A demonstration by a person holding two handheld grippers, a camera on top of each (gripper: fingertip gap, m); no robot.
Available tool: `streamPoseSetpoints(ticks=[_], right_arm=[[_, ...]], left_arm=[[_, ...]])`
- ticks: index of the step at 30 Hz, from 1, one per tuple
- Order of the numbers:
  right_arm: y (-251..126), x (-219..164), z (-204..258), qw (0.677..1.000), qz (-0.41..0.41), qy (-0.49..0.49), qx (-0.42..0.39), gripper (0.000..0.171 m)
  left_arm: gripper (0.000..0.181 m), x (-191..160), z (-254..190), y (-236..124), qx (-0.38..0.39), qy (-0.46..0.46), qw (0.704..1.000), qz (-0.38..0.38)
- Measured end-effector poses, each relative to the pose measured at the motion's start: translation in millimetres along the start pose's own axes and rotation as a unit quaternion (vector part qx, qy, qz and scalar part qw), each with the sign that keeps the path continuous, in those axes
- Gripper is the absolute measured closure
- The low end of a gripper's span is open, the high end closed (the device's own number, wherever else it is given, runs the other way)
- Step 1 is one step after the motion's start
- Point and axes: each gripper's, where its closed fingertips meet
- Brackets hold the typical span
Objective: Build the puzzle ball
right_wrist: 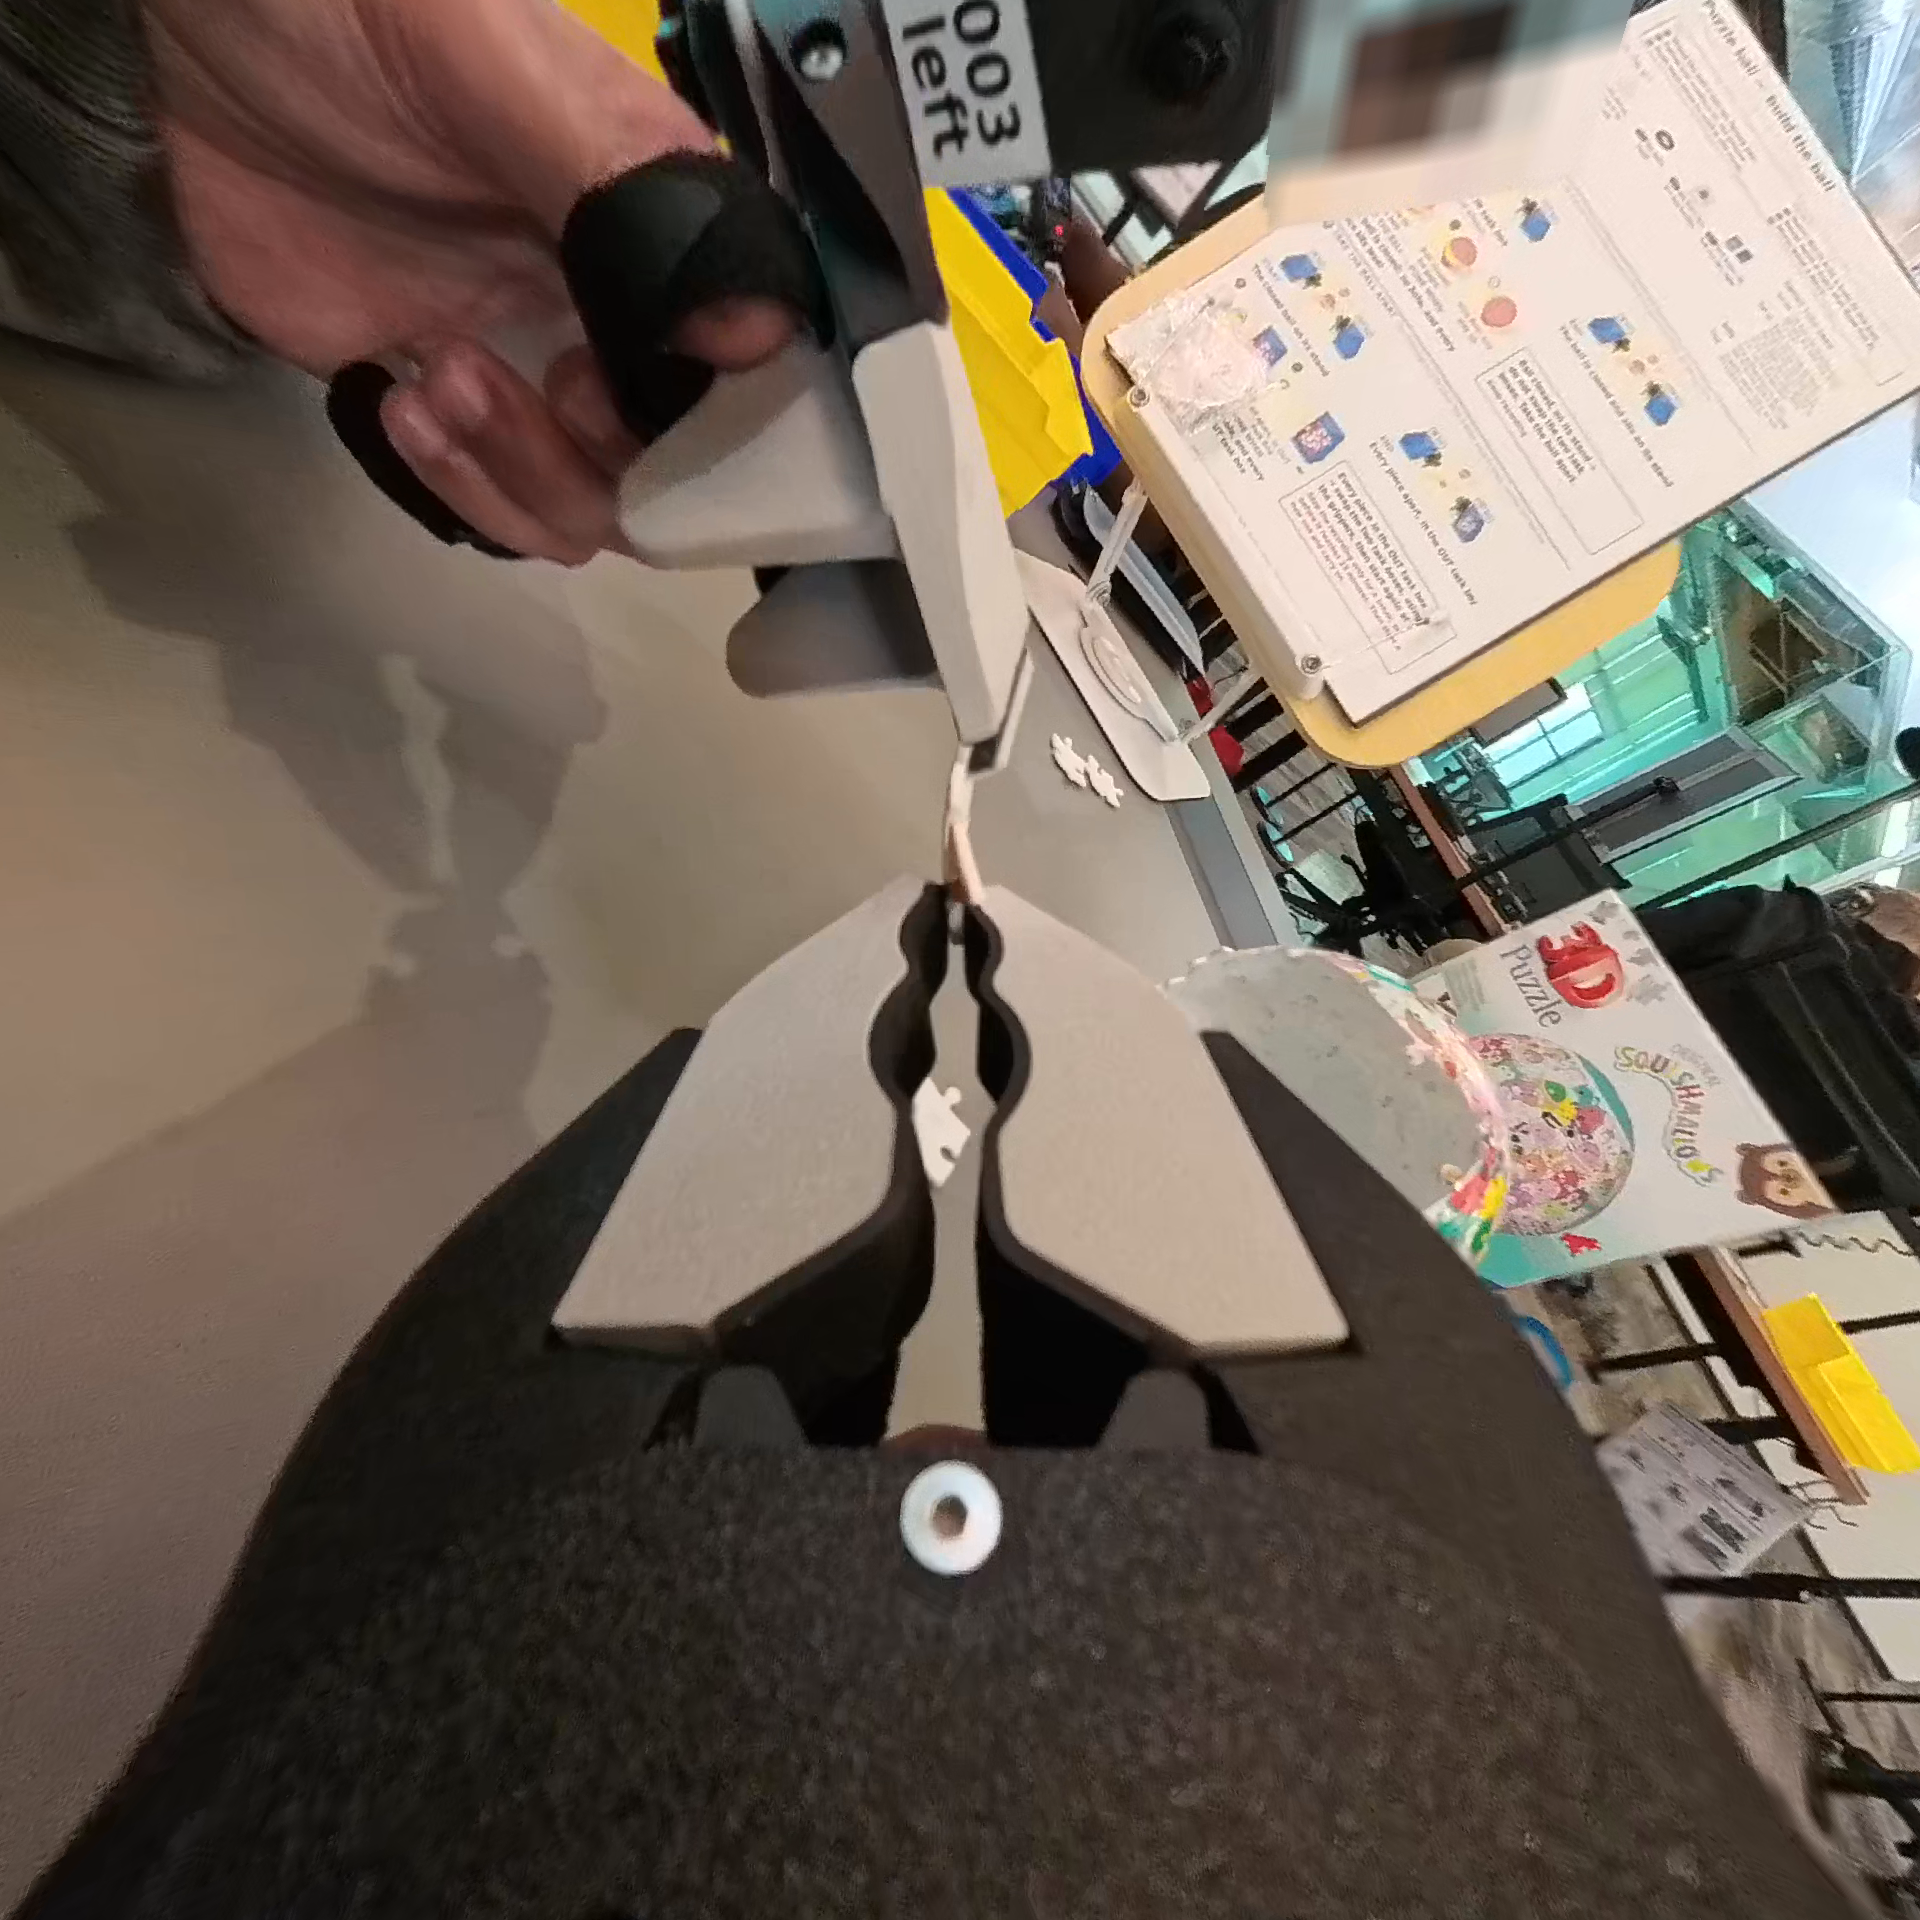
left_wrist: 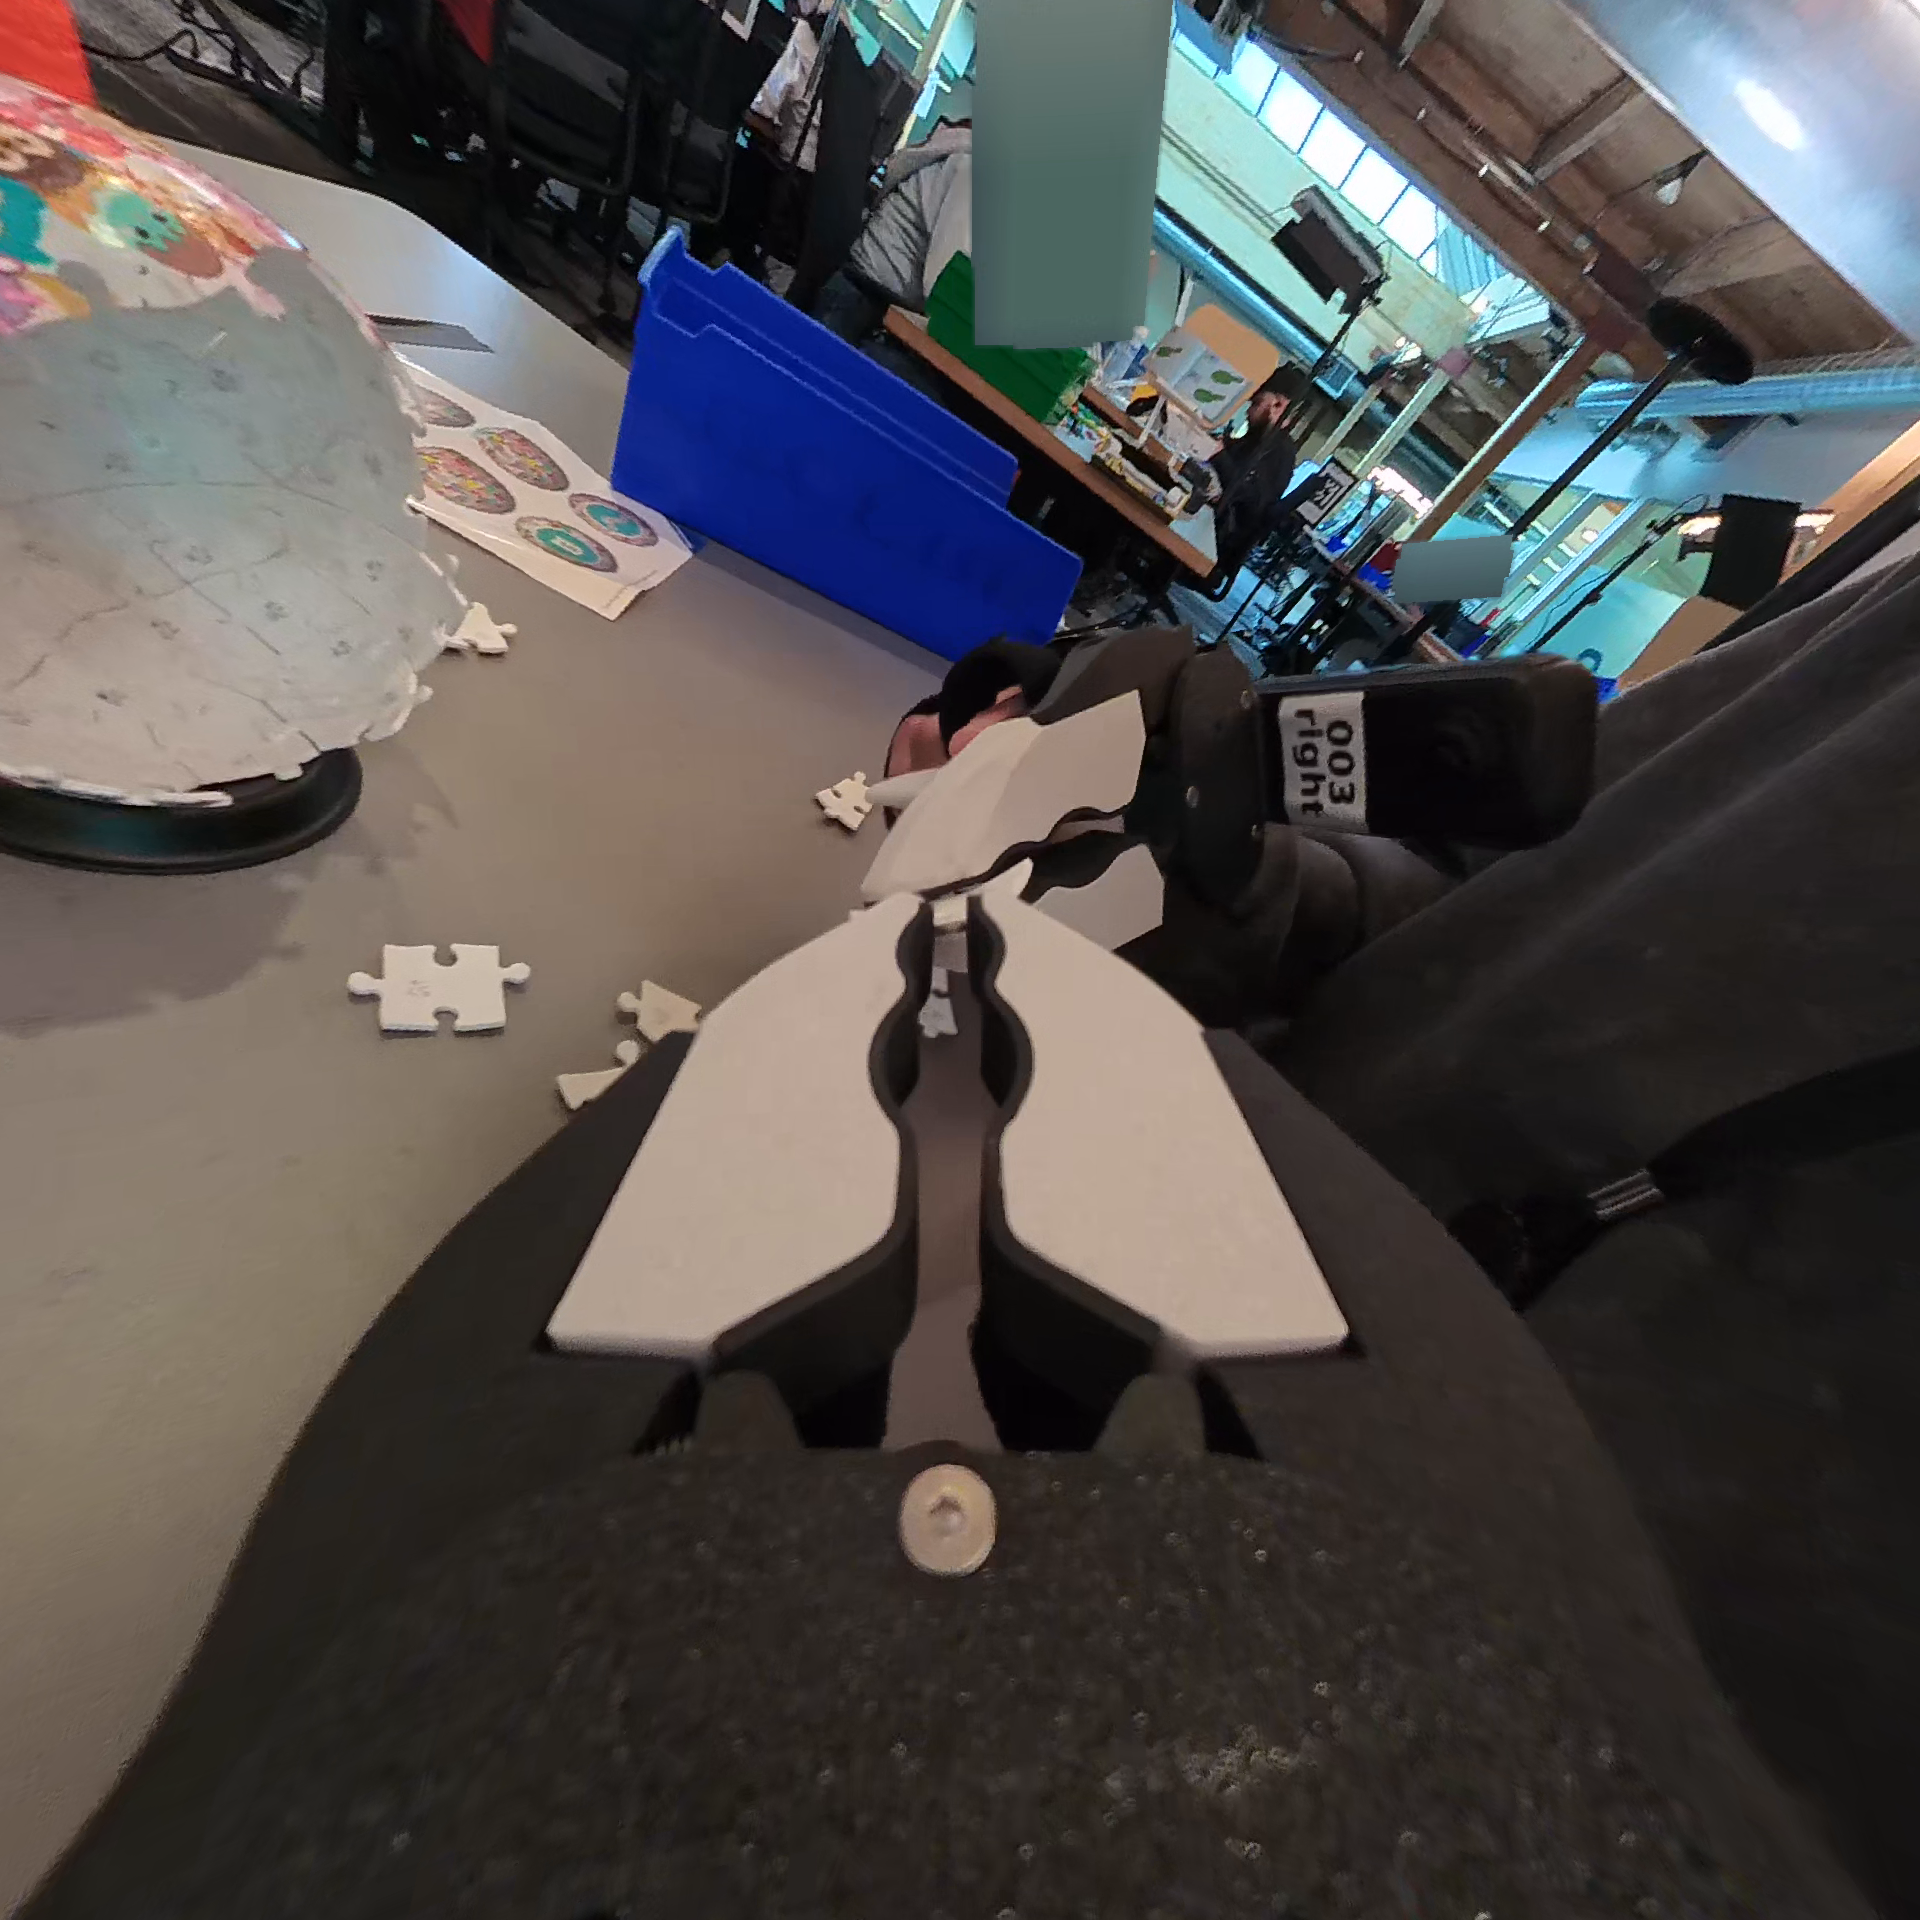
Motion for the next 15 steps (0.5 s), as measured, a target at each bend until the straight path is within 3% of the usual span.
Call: streamPoseSetpoints(ticks=[6,15], right_arm=[[2.9,-17.4,-7.0,0.988,0.076,-0.126,-0.05,0.169],[2.4,-14.0,-2.4,0.987,0.068,-0.139,-0.046,0.169]], left_arm=[[0.16,-4.6,5.5,0.7,0.009,-0.01,1.0,0.011],[0.16,-13.1,9.0,5.3,0.028,0.002,0.999,0.036]])
Point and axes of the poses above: each gripper's, where its closed fingertips meet, y out along the fingers, x out of its top, z = x × y across the jaws
